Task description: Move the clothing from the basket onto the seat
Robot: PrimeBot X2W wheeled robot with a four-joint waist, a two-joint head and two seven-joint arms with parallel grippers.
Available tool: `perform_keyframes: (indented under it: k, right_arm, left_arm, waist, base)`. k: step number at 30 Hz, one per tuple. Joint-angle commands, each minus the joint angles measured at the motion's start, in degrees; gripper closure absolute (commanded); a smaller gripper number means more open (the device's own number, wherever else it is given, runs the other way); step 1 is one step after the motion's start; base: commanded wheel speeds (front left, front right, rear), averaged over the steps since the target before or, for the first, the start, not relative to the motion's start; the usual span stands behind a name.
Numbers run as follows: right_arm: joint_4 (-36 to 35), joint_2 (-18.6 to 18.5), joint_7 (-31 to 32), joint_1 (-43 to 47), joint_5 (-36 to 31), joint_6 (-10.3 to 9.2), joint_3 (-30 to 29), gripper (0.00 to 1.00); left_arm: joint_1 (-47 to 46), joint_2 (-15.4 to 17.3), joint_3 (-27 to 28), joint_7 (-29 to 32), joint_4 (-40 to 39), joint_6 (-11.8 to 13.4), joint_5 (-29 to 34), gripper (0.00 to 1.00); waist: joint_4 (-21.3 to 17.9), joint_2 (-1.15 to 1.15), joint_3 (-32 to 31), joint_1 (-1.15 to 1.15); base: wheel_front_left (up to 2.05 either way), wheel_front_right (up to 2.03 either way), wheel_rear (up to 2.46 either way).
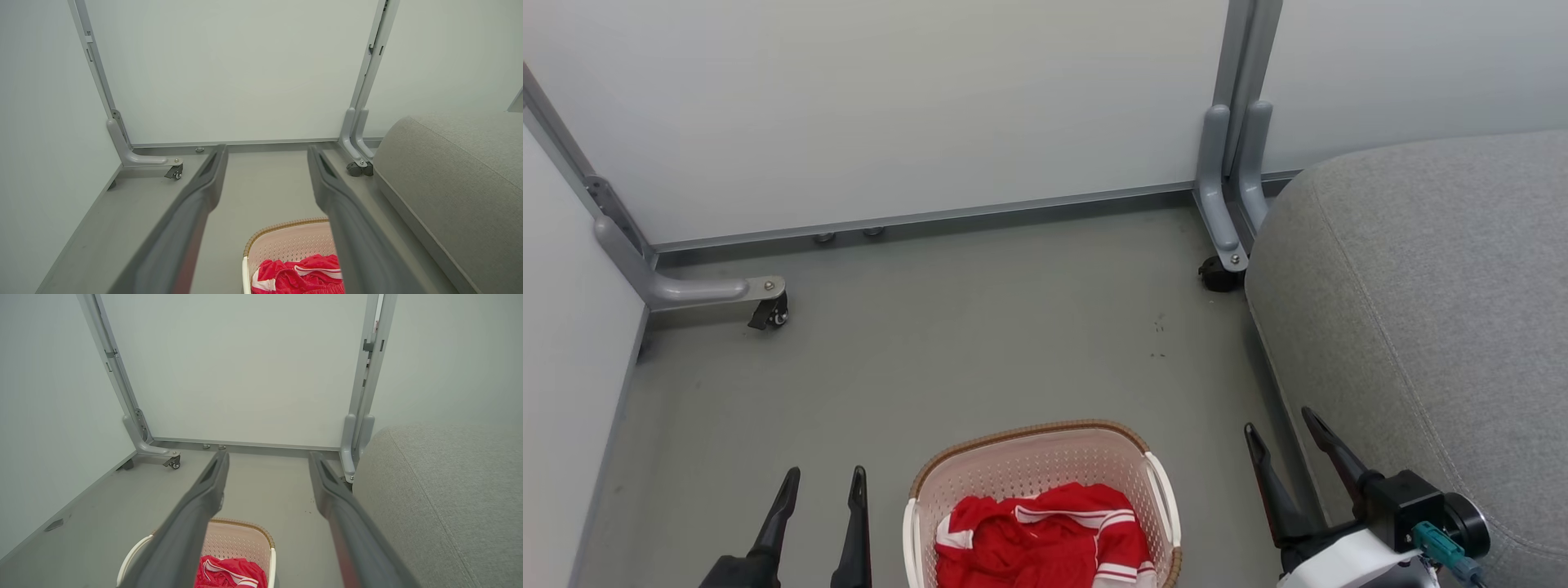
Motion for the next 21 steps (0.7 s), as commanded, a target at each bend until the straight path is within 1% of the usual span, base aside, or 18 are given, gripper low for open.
perform_keyframes:
  k: [1, 9, 13, 17, 21]
  right_arm:
    - [-0.17, -0.07, -0.28, 0.68, 0.3, -0.06, 0.01, 0.0]
    - [-0.52, -0.05, -0.28, 0.65, 0.41, -0.06, 0.29, 0.0]
    - [-1.13, -0.05, -0.28, -0.51, 0.38, -0.06, 0.37, 0.0]
    - [-1.63, -0.39, -0.28, -1.78, 0.31, -0.06, -0.29, 0.0]
    - [-2.74, -0.7, -0.28, -4.49, 0.29, -0.06, -1.41, 0.0]
  left_arm:
    - [0.57, 0.36, 0.01, -0.2, 0.05, -0.12, 0.5, 0.0]
    - [0.12, 0.36, -0.29, -0.2, 0.41, -0.31, 1.01, 0.0]
    - [-0.85, 0.35, -1.41, -0.19, 1.31, -0.49, 1.46, 0.0]
    - [-3.14, 0.34, -3.05, -0.13, 2.3, -0.67, 2.68, 0.0]
    - [-7.59, 0.41, -6.0, -0.12, 4.19, -0.91, 5.28, 0.0]
  waist:
    - [0.05, 0.0, 0.07, 0.0]
    - [0.26, 0.0, 0.91, 0.0]
    - [0.12, 0.0, 2.58, 0.0]
    - [-0.02, 0.0, 5.56, 0.0]
    - [0.0, 0.0, 11.24, 0.0]
  base:
    - [0.0, 0.0, 0.0]
    - [0.0, 0.0, 0.0]
    - [0.0, 0.0, 0.0]
    - [0.0, 0.0, 0.0]
    - [0.0, 0.0, 0.0]
